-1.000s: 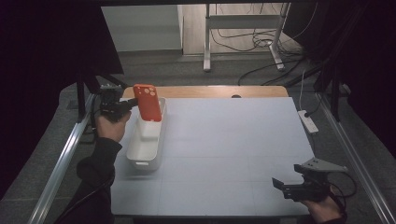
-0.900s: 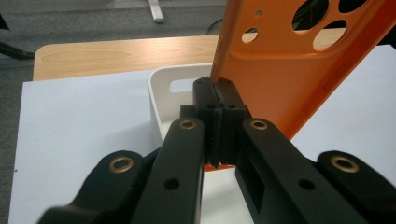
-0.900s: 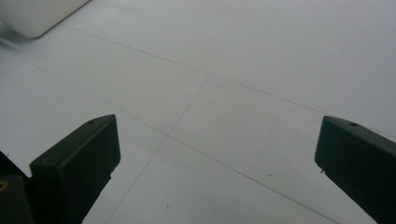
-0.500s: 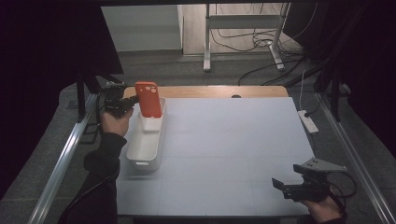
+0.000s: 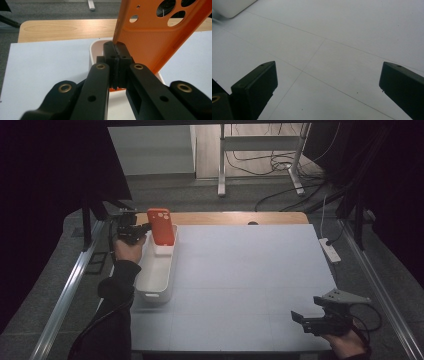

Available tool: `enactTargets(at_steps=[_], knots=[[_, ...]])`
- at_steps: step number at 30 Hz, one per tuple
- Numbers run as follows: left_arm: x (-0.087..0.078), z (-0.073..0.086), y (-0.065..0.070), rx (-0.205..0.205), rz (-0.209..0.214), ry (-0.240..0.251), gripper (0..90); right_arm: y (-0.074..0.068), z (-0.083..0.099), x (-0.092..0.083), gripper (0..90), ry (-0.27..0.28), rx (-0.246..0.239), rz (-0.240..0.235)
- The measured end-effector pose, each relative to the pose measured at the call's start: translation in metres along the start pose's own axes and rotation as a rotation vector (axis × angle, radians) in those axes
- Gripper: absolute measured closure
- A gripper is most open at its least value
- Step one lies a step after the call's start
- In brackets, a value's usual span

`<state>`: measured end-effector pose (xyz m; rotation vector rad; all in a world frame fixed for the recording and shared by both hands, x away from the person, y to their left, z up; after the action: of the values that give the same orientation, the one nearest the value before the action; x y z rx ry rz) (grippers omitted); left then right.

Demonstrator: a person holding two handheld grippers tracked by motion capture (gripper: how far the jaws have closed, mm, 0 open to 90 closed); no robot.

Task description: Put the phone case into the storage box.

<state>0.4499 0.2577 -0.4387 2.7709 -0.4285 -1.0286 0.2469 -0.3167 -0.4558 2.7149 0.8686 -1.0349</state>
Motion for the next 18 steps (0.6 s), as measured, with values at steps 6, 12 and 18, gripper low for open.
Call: enactTargets(at_steps=[6, 12, 18], knots=[[0.008, 0.000, -0.001, 0.001, -0.007, -0.006, 89.5, 0.000, 0.000, 0.000, 2.1, -0.003, 0.004, -0.002], [0.018, 0.001, -0.004, -0.007, -0.014, -0.016, 89.5, 0.000, 0.000, 0.000, 2.2, -0.006, 0.004, -0.002], [0.027, 0.003, -0.004, -0.009, -0.016, -0.028, 89.5, 0.001, 0.000, 0.001, 2.3, -0.009, 0.006, -0.003]])
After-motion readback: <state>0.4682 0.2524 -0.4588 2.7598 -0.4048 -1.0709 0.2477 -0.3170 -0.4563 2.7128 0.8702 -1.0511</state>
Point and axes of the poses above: each handheld gripper's, and its own axes: x roughly forward along the jaws, z roughly out of its underside, y roughly to its right, the point moved 1 cm from there along x, roughly forward along the jaws, and after that the axes turned 1 degree about z, right-handed, at the moved point
